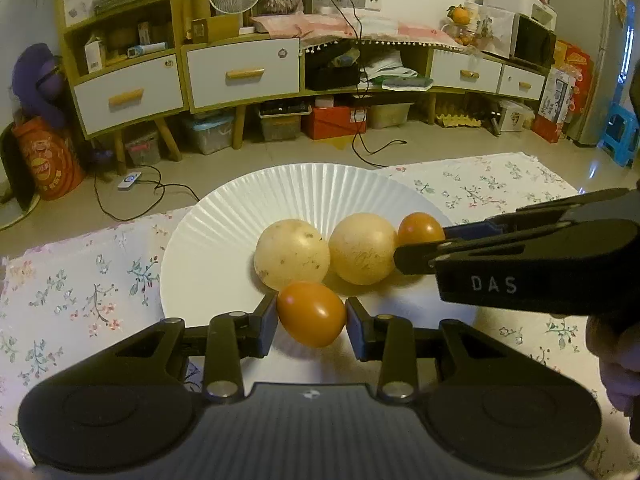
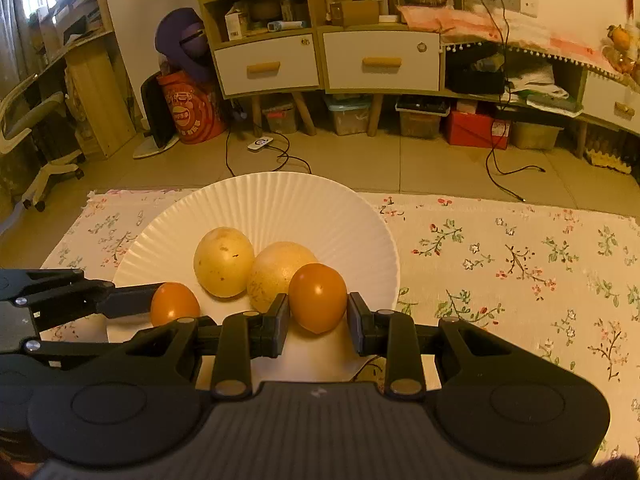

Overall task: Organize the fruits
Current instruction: 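Lower both oranges onto the white plate and open both tools, then withdraw both tools from the plate back toward the loose fruits, then grasp a tangerine with the left tool while the right tool grasps another tangerine, then lift and carry the tangerine with the left tool while the right tool carries its tangerine to the plate, then lower both tangerines onto the white plate and open both tools, then withdraw both tools from the plate toward the small citrus fruits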

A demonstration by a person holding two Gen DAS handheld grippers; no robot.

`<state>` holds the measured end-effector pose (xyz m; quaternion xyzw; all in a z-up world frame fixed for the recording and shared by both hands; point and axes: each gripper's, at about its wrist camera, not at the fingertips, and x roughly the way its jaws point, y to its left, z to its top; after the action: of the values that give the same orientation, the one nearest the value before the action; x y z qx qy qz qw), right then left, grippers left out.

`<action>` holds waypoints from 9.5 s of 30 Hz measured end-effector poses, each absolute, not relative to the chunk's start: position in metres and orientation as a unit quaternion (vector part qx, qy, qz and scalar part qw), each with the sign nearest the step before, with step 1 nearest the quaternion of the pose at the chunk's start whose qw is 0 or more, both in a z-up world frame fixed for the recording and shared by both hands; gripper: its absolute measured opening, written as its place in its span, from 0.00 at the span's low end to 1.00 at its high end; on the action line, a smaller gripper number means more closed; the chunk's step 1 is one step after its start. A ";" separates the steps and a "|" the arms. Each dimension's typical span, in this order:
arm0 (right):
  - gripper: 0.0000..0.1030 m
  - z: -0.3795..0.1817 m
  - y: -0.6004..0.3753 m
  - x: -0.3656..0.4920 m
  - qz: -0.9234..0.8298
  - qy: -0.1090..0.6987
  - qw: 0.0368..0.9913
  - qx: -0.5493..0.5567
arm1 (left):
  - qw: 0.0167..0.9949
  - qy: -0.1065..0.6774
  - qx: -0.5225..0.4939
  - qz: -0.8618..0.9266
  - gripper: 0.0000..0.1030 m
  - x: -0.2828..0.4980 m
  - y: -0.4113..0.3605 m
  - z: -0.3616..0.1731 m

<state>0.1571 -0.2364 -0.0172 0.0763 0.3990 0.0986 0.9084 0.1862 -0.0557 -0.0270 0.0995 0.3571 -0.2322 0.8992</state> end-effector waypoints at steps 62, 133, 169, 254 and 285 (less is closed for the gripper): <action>0.92 0.034 -0.226 0.079 0.094 0.375 0.919 0.075 | 0.903 0.354 0.109 -0.218 0.91 0.105 0.004 0.010; 0.56 -0.025 -0.218 0.042 0.185 0.441 0.873 0.093 | 0.852 0.375 0.126 -0.342 0.57 0.065 -0.009 -0.037; 0.40 -0.026 -0.210 0.055 0.196 0.472 0.848 0.140 | 0.830 0.400 0.153 -0.358 0.34 0.081 -0.030 -0.040; 0.34 -0.011 -0.222 0.133 0.091 0.415 0.893 0.150 | 0.908 0.343 0.080 -0.225 0.27 0.190 -0.038 -0.023; 0.56 0.003 -0.236 0.118 0.093 0.407 0.896 0.152 | 0.908 0.346 0.081 -0.223 0.55 0.168 -0.025 -0.007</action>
<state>0.1177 -0.2363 0.0033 0.1516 0.4068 0.0933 0.8960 0.1677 -0.0248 -0.0067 0.0806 0.3460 -0.2230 0.9078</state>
